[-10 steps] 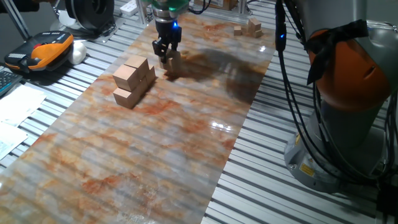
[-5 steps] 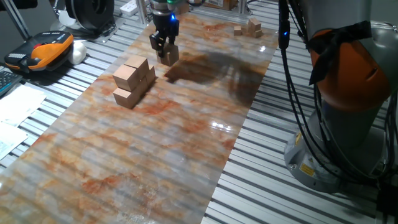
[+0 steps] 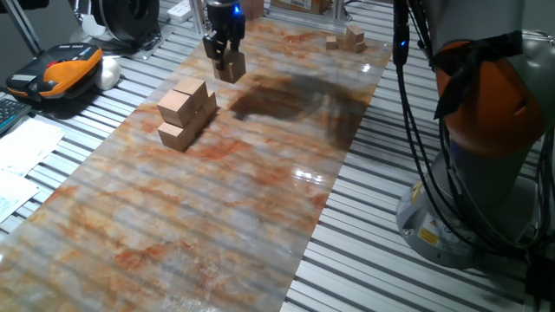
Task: Stack the blocks into a pyramid shape
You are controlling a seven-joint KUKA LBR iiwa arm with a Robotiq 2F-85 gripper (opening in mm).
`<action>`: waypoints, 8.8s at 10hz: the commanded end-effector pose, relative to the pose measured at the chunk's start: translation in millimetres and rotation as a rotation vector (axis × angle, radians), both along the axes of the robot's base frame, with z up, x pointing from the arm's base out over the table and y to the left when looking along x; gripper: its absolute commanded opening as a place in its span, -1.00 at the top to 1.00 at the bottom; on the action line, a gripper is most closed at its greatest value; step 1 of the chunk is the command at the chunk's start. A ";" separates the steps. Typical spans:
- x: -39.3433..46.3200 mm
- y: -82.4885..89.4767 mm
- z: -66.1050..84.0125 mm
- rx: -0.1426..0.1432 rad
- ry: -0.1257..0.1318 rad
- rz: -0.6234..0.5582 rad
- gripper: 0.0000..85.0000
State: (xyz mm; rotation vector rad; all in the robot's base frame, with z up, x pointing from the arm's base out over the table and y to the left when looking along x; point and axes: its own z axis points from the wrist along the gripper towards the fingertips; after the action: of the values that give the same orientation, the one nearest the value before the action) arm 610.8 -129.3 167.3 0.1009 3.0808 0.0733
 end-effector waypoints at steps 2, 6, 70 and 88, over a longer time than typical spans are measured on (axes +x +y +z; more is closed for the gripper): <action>3.3 9.4 11.5 -0.002 0.003 0.000 1.00; 16.2 38.1 35.7 -0.002 0.014 -0.043 1.00; 73.6 116.2 7.5 -0.073 0.051 0.083 1.00; 71.2 121.5 5.3 -0.098 0.032 -0.018 -0.60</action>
State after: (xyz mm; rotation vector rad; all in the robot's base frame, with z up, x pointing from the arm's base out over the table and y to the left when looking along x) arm 681.9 -7.8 172.7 0.1272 3.1084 -0.0812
